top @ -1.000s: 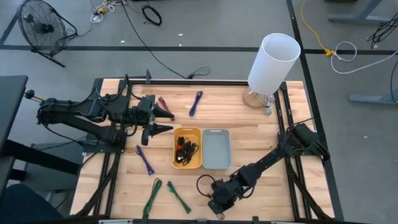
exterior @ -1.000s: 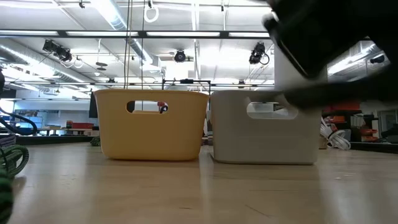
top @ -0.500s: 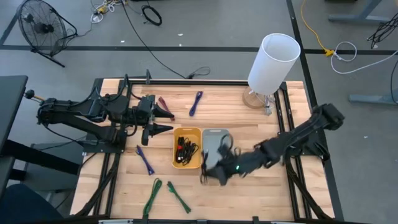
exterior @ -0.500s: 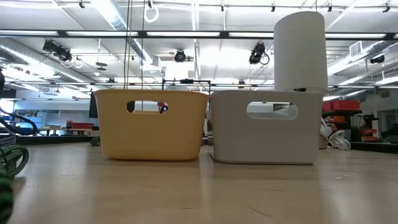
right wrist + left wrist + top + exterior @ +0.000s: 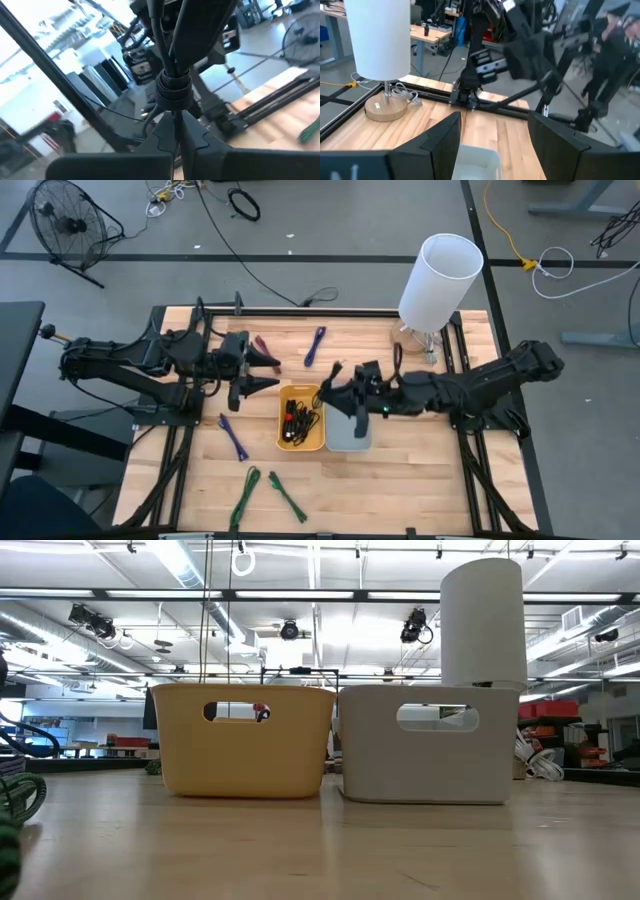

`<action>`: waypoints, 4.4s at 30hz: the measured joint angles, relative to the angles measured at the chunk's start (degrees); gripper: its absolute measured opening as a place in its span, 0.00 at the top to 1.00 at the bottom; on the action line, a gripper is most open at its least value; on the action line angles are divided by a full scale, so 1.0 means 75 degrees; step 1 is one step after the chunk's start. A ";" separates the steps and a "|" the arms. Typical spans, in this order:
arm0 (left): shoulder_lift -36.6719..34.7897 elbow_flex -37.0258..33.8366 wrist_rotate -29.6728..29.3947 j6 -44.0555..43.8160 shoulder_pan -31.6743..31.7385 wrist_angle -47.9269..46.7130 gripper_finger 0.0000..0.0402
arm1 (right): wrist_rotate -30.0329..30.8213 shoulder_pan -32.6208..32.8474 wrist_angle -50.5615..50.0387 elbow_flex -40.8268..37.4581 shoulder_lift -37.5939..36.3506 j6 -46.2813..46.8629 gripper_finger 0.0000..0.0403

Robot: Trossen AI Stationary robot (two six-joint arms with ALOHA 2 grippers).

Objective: Pick & Place USB Port
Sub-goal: Put the black charger cable into the yellow bin, then put the black violet charger cable into the gray bin

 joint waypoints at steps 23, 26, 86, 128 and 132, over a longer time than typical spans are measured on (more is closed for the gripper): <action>0.1526 -0.0003 -0.0702 -0.0876 -0.0001 0.3056 0.41 | -0.1858 -0.1123 -0.0506 0.0000 0.0003 -0.0744 1.00; 0.1763 0.0000 -0.0702 -0.1002 0.0002 0.3408 0.41 | -0.1861 -0.1135 -0.0714 0.0000 0.0003 -0.0780 1.00; 0.2136 -0.0299 -0.1904 -0.4536 -0.0380 -0.0409 0.93 | -0.2234 -0.1652 -0.3634 -0.0003 -0.1041 -0.1027 0.55; 0.3835 -0.2722 -0.2449 -1.0583 -0.1087 0.1781 0.59 | -0.1852 -0.2130 -0.4639 -0.0003 -0.1742 -0.2339 0.60; 0.3808 -0.2722 -0.2221 -1.0043 -0.0925 0.1800 0.51 | -0.1849 -0.2130 -0.4636 -0.0003 -0.1742 -0.2227 0.60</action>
